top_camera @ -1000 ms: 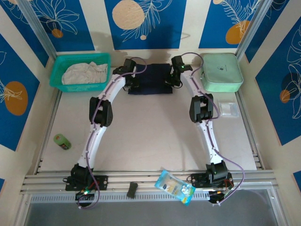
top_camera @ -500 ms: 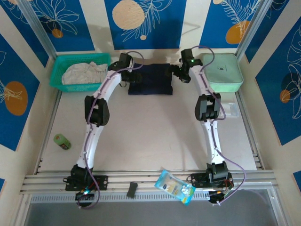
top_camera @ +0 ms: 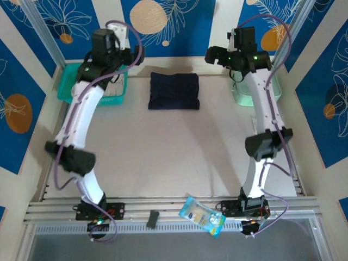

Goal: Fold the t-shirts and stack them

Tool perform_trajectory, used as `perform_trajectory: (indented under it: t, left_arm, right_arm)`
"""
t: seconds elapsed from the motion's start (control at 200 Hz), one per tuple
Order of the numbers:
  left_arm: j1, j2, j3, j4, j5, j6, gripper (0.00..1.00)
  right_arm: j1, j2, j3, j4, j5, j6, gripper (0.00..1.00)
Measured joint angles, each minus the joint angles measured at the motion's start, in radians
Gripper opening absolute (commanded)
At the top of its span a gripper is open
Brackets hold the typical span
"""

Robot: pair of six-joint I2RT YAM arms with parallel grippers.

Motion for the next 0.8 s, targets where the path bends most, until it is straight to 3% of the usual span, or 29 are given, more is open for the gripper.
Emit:
perform_trajectory:
  t: [0.165, 0.265, 0.375, 0.6, 0.69, 0.8]
  left_arm:
    - [0.0, -0.374, -0.506, 0.165, -0.057, 0.031, 0.99]
    - [0.001, -0.552, -0.764, 0.262, -0.087, 0.043, 0.99]
    - [0.002, -0.697, -1.013, 0.37, -0.132, 0.058, 0.99]
    - [0.003, -0.84, -1.538, 0.697, -0.185, 0.137, 0.99]
    - [0.003, -0.807, -1.699, 0.827, -0.22, 0.151, 0.99]
    - [0.003, -0.676, -1.768, 0.982, -0.245, 0.17, 0.99]
  right_arm:
    - [0.063, -0.42, -0.62, 0.262, 0.054, -0.061, 0.99]
    - [0.048, -0.656, -0.975, 0.438, 0.074, -0.069, 0.99]
    - [0.005, -0.829, -1.257, 0.587, 0.077, -0.069, 0.99]
    - [-0.031, -0.909, -1.706, 0.908, 0.035, -0.188, 0.99]
    - [-0.031, -0.9, -1.886, 1.085, 0.016, -0.233, 0.99]
    - [-0.031, -0.833, -2.006, 1.264, 0.014, -0.27, 0.99]
